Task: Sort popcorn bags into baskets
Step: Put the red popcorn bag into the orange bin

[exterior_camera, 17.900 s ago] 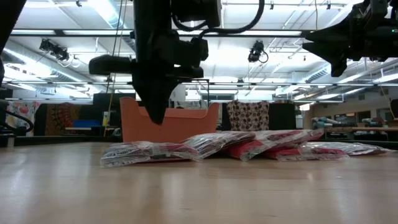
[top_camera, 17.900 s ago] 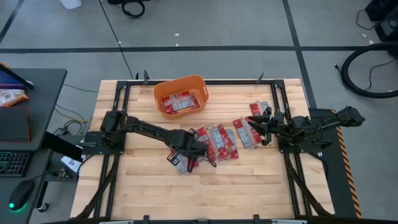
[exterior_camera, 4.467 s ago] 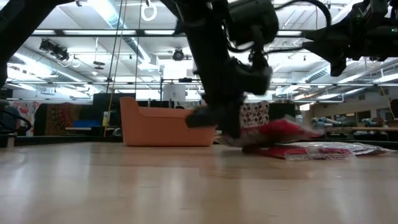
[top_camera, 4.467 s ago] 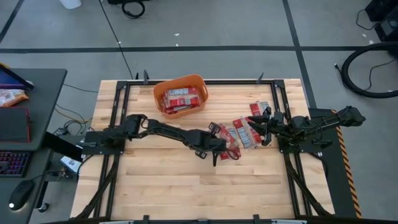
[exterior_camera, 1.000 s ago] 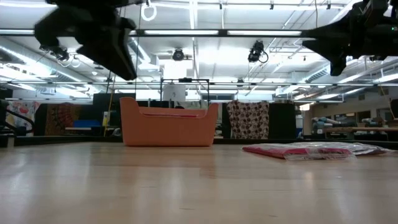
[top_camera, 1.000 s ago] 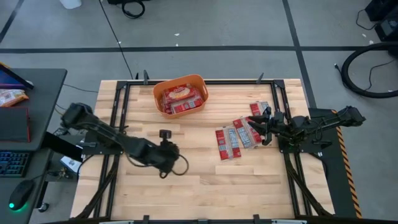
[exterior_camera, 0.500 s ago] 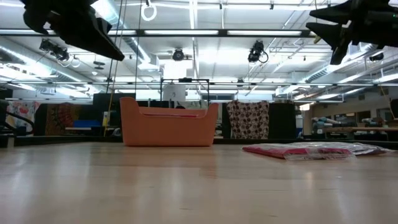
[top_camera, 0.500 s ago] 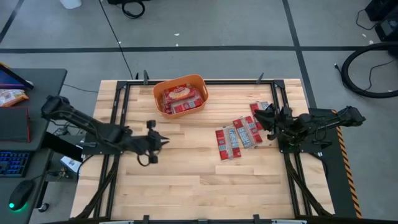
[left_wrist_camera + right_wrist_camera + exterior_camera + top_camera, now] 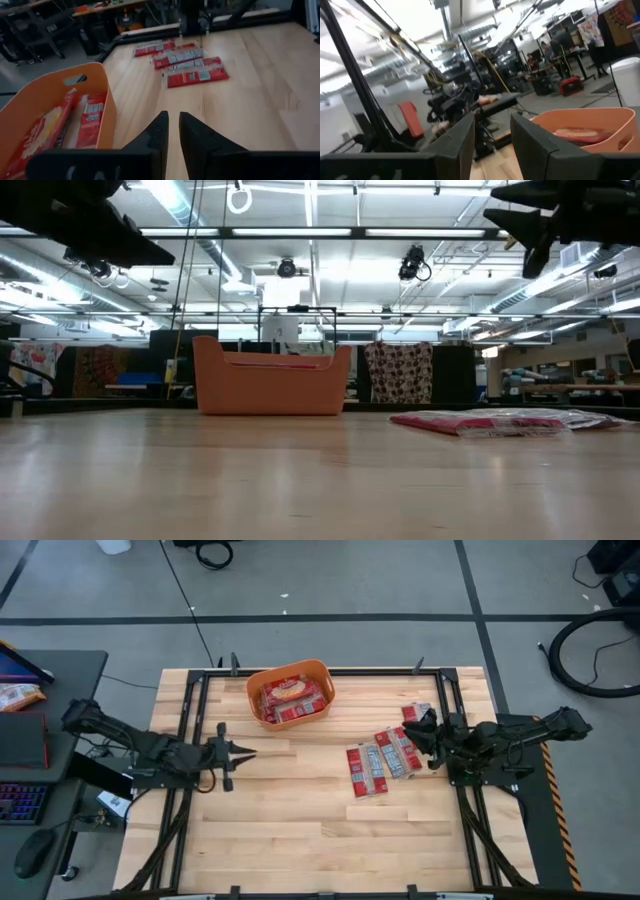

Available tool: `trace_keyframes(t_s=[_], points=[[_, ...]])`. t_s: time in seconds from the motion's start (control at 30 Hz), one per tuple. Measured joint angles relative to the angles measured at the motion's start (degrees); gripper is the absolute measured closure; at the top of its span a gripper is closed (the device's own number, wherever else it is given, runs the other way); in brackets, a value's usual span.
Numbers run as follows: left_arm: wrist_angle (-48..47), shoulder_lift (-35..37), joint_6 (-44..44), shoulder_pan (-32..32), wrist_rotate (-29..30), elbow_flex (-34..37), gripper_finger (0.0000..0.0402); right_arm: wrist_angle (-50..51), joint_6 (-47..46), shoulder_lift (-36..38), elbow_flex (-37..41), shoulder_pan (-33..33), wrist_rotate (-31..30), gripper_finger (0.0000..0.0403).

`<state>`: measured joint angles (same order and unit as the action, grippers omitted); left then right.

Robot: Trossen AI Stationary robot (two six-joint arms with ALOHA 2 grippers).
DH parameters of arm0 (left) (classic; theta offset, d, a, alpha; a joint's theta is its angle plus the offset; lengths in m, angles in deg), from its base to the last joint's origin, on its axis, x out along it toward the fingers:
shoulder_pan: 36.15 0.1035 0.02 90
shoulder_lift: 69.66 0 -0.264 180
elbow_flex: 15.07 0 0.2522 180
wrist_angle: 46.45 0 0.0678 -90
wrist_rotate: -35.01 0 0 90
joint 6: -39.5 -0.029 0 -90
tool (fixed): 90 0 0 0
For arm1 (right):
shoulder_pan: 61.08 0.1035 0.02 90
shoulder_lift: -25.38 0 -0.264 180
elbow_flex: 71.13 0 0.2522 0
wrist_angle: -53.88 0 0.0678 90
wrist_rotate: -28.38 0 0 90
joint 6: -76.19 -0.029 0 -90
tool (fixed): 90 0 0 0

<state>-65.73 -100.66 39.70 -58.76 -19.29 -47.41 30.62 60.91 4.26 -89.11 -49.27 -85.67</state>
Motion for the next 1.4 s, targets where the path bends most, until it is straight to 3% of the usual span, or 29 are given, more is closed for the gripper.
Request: trace_keyframes(t_s=[0.17, 0.33, 0.43, 0.63, 0.87, 1.07, 1.2, 1.4], points=[[3.42, 8.30, -2.43, 0.00, 0.06, 4.19, 0.0352, 10.01, 3.08, -6.64, -8.28, 0.00, -1.16, 0.0271], [6.18, 15.51, -5.30, 0.00, 0.09, 6.02, 0.0352, 26.12, 5.12, -13.58, -17.75, -0.05, -9.78, 0.0271], [6.81, 18.64, -6.06, 0.00, 0.09, 6.02, 0.0352, 34.41, 3.75, -18.24, -22.50, -0.88, -12.43, 0.0271], [8.28, 21.02, -5.47, 0.00, 0.10, 6.92, 0.0352, 47.96, -3.24, -27.36, -29.53, -5.31, -12.17, 0.0271], [11.31, 20.98, -2.51, 0.00, 0.54, 12.65, 0.0352, 52.07, -9.08, -37.41, -31.51, -12.18, 0.69, 0.0271], [14.98, 22.01, -9.14, 0.00, 3.27, 12.67, 0.0352, 52.19, -17.83, -47.47, -31.51, -13.48, 11.32, 0.0271], [14.98, 25.29, -13.17, 0.00, 3.28, 12.69, 0.0352, 53.91, -23.30, -52.40, -32.40, -12.03, 12.16, 0.0271], [13.92, 30.73, -15.92, 0.00, 2.32, 12.67, 0.0352, 65.93, -28.92, -60.40, -40.11, -8.70, 10.79, 0.0271]])
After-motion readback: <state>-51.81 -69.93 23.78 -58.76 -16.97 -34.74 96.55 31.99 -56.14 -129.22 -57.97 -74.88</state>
